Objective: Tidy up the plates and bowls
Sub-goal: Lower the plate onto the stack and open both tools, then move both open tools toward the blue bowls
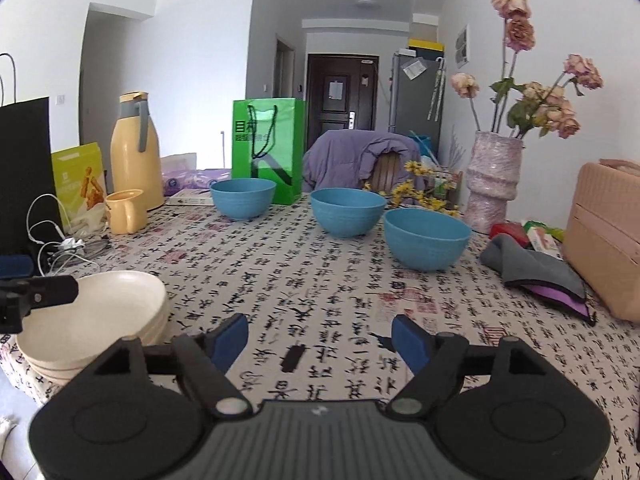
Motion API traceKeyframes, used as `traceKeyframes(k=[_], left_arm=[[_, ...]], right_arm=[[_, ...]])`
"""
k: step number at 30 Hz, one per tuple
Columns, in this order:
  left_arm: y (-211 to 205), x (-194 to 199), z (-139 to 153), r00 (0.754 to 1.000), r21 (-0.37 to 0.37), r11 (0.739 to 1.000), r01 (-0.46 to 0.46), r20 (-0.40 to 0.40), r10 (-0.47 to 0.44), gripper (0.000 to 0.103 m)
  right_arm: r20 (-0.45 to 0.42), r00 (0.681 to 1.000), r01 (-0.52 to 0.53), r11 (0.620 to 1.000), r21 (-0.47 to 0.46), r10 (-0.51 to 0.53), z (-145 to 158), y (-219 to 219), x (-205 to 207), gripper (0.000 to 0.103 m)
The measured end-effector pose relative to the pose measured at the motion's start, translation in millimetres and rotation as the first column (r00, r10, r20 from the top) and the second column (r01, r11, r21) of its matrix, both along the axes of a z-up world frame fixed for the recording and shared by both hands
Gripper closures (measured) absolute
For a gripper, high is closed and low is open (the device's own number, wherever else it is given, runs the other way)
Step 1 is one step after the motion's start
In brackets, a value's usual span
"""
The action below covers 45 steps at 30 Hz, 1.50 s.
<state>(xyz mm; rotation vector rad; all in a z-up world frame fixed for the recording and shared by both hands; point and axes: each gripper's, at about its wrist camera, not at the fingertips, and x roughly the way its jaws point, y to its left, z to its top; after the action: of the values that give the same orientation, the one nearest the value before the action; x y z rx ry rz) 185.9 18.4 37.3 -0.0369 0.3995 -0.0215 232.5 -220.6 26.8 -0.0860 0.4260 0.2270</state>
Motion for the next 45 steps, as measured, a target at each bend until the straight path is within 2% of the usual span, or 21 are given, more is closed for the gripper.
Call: traceKeyframes(k=[9, 15, 22, 34, 45], left_arm=[[-31.9, -28.7, -1.7, 0.998, 0.003, 1.000, -0.002, 0.058, 0.002, 0.001], [-46.7, -59.8, -13.9, 0.996, 0.048, 0.999, -0.019, 0.091, 0.014, 0.000], [-51.0, -96.9, -26.4, 0.995, -0.007, 0.998, -0.055, 0.087, 0.055, 0.000], [-53.2, -143.9, -33.2, 0.994, -0.026, 0.999, -0.033, 0.106, 0.035, 0.000], [-53.3, -143.2, -31.9, 0.993, -0.027, 0.999, -0.043, 0.108, 0.046, 0.000]], right_arm=[[0.065, 0.997, 0.036, 0.999, 0.035, -0.038, -2.9, -40.5, -30.7, 0.015], [0.108, 0.994, 0.017, 0.999, 0.029, -0.020, -7.4, -46.3, -55.3, 0.014], [0.158, 0.987, -0.014, 1.000, 0.016, 0.011, -15.8, -49.3, -100.4, 0.014], [0.151, 0.988, 0.004, 0.999, 0.050, -0.012, -39.2, -50.5, -169.0, 0.014], [0.143, 0.989, 0.012, 0.998, 0.060, -0.020, -42.1, -49.3, -170.3, 0.014]])
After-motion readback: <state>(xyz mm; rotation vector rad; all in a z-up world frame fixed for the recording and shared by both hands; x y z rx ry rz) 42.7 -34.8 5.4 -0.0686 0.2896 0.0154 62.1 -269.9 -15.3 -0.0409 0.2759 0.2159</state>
